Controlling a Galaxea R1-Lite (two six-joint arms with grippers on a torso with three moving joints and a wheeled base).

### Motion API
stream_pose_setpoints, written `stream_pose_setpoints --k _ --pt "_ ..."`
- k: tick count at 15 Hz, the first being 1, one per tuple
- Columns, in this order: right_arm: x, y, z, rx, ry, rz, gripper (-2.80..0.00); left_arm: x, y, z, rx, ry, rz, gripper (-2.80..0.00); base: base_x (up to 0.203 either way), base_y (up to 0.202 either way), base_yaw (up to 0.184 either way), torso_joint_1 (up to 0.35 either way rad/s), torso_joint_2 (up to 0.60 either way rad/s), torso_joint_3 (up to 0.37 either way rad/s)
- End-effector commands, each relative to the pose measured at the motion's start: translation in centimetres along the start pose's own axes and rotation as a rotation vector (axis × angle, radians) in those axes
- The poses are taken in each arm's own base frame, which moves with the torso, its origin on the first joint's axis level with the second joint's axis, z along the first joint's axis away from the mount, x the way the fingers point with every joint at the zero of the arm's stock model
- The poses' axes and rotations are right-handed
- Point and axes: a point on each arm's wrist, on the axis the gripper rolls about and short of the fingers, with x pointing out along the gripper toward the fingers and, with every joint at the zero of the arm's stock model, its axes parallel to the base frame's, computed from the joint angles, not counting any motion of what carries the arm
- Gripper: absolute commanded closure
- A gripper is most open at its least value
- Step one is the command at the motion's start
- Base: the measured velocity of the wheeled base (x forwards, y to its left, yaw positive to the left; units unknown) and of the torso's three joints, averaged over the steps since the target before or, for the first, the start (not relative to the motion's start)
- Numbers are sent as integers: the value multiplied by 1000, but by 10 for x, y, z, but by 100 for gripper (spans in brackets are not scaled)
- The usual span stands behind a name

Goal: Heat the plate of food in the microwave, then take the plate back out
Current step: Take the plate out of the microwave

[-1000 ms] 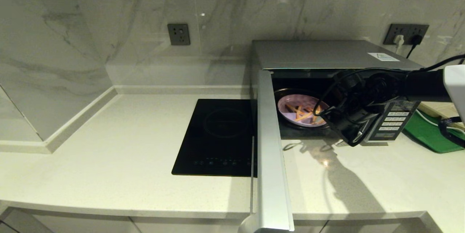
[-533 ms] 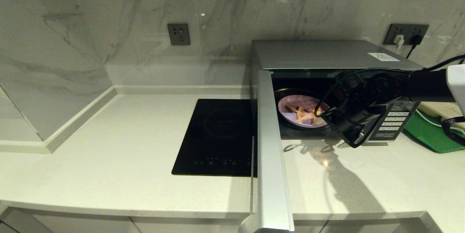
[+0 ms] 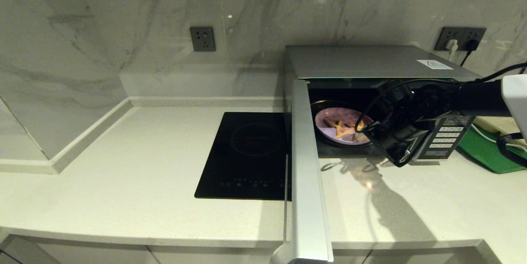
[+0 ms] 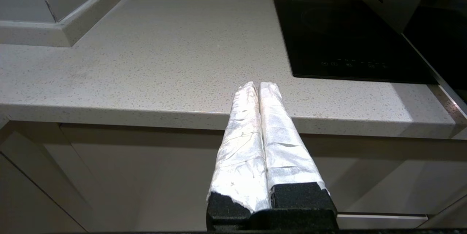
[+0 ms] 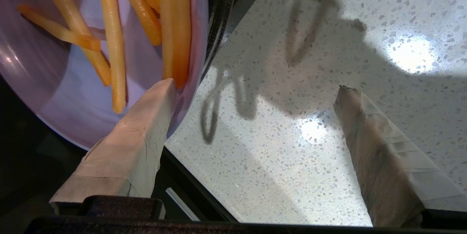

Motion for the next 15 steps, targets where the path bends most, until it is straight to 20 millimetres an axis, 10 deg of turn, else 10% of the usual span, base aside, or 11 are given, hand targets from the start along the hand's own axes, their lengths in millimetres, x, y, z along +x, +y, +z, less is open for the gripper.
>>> stream_pose_setpoints --k 1,15 --pt "6 -2 -2 4 8 -18 -280 0 0 0 -1 -1 1 0 0 0 0 0 0 0" --pt "4 -2 -1 5 6 -16 -280 0 0 0 -1 -1 1 0 0 0 0 0 0 0"
